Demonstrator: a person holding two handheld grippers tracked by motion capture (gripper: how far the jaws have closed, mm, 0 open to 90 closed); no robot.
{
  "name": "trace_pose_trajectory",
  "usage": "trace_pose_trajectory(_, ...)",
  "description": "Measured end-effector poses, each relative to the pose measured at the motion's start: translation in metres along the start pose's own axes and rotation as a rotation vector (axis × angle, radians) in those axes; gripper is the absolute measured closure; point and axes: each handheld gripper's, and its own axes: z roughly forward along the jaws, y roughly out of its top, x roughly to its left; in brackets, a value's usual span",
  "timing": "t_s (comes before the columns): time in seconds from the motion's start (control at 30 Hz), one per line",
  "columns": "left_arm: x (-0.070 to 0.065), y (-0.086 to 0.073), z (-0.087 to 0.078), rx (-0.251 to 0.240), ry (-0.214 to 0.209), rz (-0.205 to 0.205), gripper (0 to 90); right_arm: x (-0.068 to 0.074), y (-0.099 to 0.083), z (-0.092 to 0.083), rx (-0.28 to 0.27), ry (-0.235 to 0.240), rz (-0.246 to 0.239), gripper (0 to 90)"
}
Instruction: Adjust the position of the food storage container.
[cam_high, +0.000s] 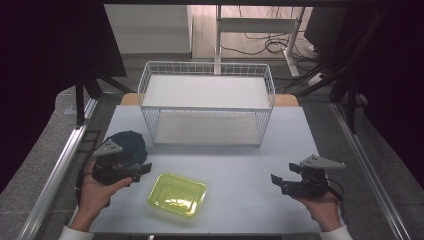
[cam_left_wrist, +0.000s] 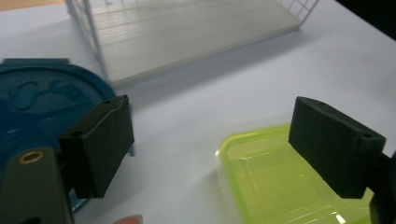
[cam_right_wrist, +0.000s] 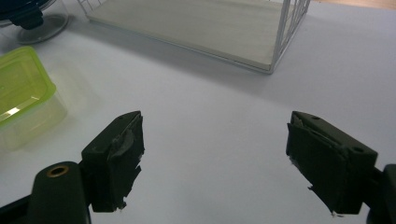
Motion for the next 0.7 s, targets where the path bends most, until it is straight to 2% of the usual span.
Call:
trace_pose_trajectory(0.07, 0.007, 0.005, -0.004, 0.001, 0.019, 0.0, 13.9, 0.0, -0.001, 0.0, 0.003, -0.001, -0.004, 18.8)
trace_pose_trajectory(0.23, 0.031, 0.02, -0.011, -0.013, 0.05, -0.044, 16.4, 0.002, -0.002, 0.001, 0.012, 0.001, -0.018, 18.8)
trace_pose_trajectory(0.4, 0.046, 0.033, -0.012, 0.012, 0.075, -0.049, 19.0, 0.002, -0.002, 0.001, 0.013, 0.003, -0.007, 18.8)
trace_pose_trajectory(0.5, 0.048, 0.037, -0.013, 0.026, 0.093, -0.03, 23.7, 0.002, -0.002, 0.001, 0.013, 0.003, -0.003, 18.7)
trace_pose_trajectory(0.57, 0.055, 0.042, -0.014, 0.032, 0.138, -0.022, 26.9, 0.002, -0.003, 0.003, 0.022, 0.007, -0.007, 18.8)
trace_pose_trajectory(0.63, 0.063, 0.044, -0.015, 0.041, 0.162, -0.031, 31.7, 0.003, -0.003, 0.004, 0.028, 0.006, -0.006, 18.7)
trace_pose_trajectory(0.7, 0.074, 0.045, -0.015, 0.054, 0.174, -0.051, 40.4, 0.004, -0.004, 0.005, 0.033, 0.005, -0.01, 18.8)
